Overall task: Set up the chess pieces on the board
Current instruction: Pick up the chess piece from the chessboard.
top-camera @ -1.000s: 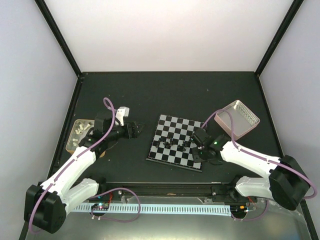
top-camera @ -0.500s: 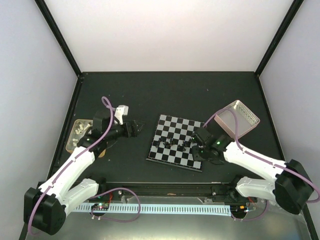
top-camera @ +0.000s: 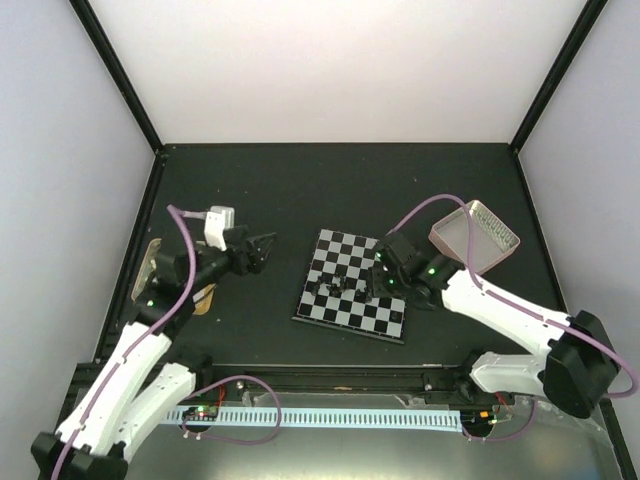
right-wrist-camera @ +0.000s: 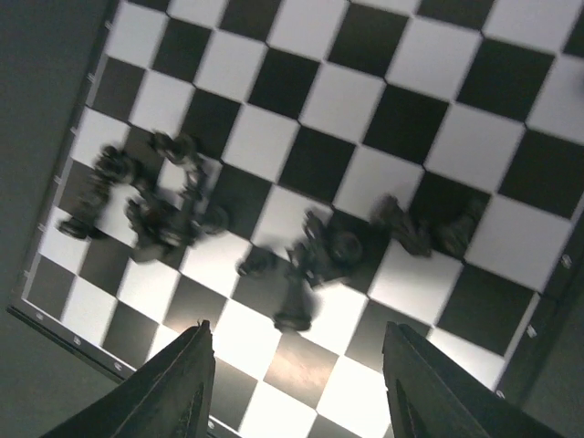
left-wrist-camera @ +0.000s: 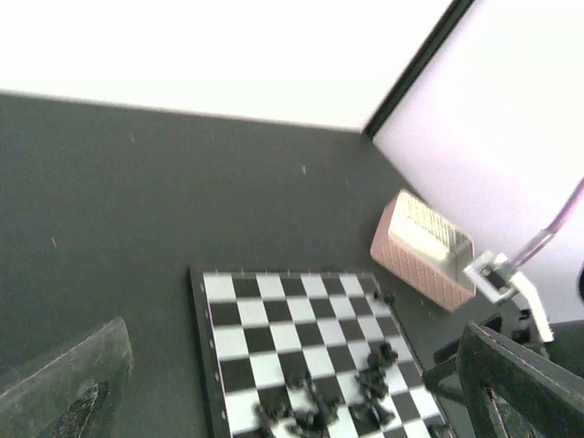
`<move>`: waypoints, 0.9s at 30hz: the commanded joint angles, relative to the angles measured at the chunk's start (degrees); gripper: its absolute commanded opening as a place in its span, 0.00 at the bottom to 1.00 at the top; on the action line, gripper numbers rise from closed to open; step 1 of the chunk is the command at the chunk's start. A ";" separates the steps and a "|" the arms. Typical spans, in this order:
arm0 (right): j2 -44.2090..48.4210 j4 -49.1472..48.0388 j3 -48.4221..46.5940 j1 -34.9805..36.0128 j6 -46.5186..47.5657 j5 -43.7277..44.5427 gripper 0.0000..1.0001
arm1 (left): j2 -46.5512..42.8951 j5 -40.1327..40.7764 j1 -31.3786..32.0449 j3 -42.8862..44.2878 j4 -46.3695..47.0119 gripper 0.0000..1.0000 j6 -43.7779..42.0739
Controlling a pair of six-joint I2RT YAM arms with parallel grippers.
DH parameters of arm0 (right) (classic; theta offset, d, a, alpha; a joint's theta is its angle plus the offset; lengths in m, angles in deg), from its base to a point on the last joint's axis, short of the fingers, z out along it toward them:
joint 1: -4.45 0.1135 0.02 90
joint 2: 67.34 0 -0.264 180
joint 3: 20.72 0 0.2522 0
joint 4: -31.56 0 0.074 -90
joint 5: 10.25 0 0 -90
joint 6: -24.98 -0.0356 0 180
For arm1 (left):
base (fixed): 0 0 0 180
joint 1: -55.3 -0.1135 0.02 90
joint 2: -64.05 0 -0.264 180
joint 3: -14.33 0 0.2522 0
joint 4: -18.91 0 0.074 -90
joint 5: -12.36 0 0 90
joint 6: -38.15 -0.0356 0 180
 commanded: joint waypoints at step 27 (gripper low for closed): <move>-22.50 -0.27 -12.09 5.51 2.82 2.49 0.26 | -14.40 11.46 0.11 -6.65 8.84 0.99 -2.42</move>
